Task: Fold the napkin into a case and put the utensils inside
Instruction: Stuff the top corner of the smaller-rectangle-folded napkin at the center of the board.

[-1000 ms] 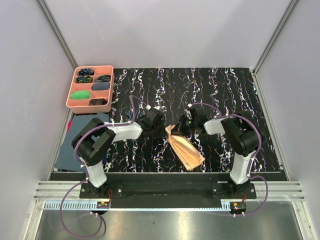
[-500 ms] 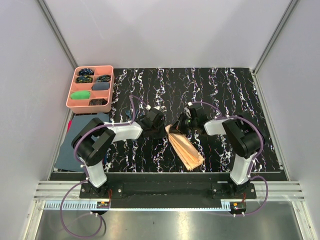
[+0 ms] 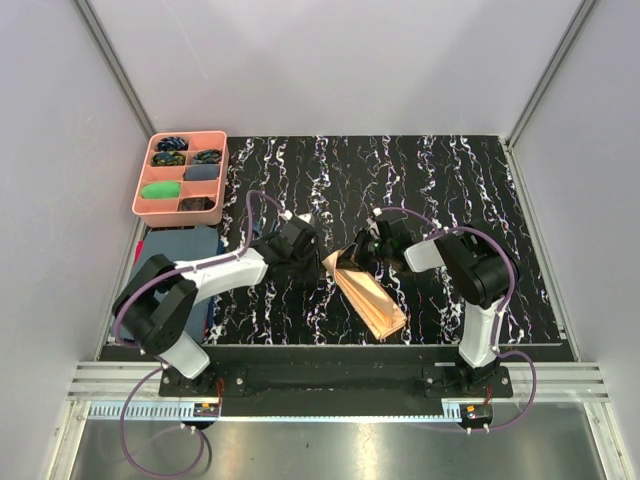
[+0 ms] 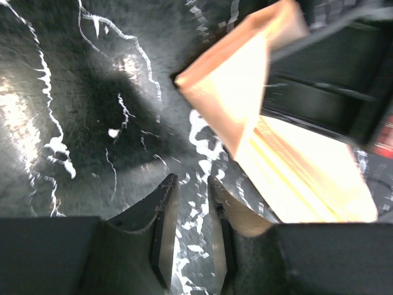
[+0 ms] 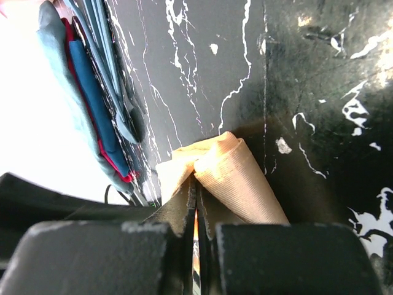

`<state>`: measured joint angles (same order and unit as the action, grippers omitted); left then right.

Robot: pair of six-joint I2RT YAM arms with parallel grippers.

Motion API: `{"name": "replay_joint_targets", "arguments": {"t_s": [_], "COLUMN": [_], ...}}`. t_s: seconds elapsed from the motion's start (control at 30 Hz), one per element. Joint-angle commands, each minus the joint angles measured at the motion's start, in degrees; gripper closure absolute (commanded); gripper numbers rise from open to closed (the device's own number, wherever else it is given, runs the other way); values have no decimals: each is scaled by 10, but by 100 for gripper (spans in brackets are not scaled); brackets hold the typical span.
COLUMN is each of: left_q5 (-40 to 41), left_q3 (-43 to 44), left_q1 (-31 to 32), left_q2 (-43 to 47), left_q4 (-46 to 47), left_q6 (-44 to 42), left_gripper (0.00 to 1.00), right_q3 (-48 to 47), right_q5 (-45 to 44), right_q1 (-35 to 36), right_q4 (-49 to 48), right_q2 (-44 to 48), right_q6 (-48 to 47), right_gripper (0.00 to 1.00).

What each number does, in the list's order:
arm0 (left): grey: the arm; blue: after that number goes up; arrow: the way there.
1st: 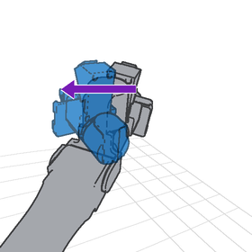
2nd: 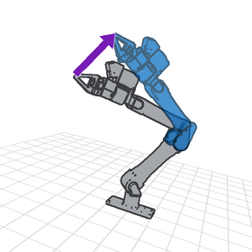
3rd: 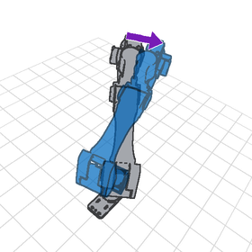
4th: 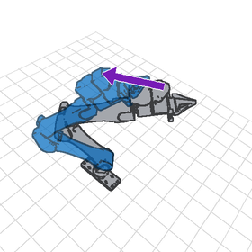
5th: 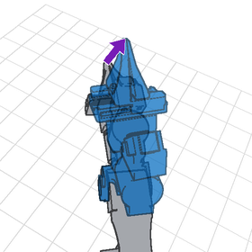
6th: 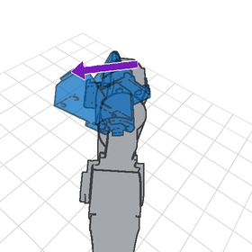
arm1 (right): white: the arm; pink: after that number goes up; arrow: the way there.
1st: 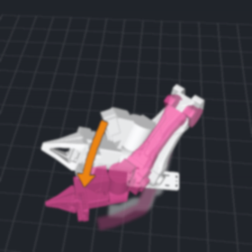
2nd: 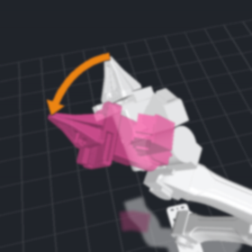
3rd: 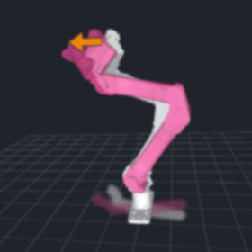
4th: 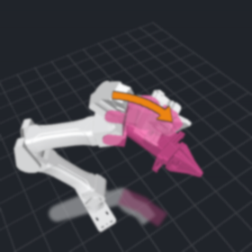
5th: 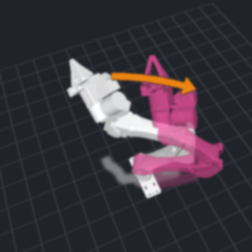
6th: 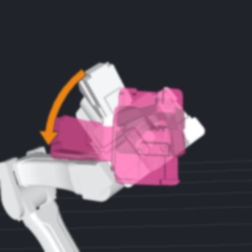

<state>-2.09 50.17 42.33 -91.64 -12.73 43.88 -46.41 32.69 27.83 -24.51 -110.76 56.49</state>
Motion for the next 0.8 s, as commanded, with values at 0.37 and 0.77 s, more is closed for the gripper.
{"name": "replay_joint_targets", "arguments": {"t_s": [0.37, 0.77], "left_q5": [14, -8], "left_q3": [67, 62], "left_q1": [-17, -17], "left_q2": [-42, -34], "left_q4": [55, 76], "left_q6": [-10, -5], "left_gripper": [79, 79], "right_q3": [-32, 22], "right_q5": [-14, -48], "right_q1": [2, -52], "right_q4": [146, 305], "right_q2": [81, 220], "right_q6": [-59, -135], "right_gripper": [98, 94]}}
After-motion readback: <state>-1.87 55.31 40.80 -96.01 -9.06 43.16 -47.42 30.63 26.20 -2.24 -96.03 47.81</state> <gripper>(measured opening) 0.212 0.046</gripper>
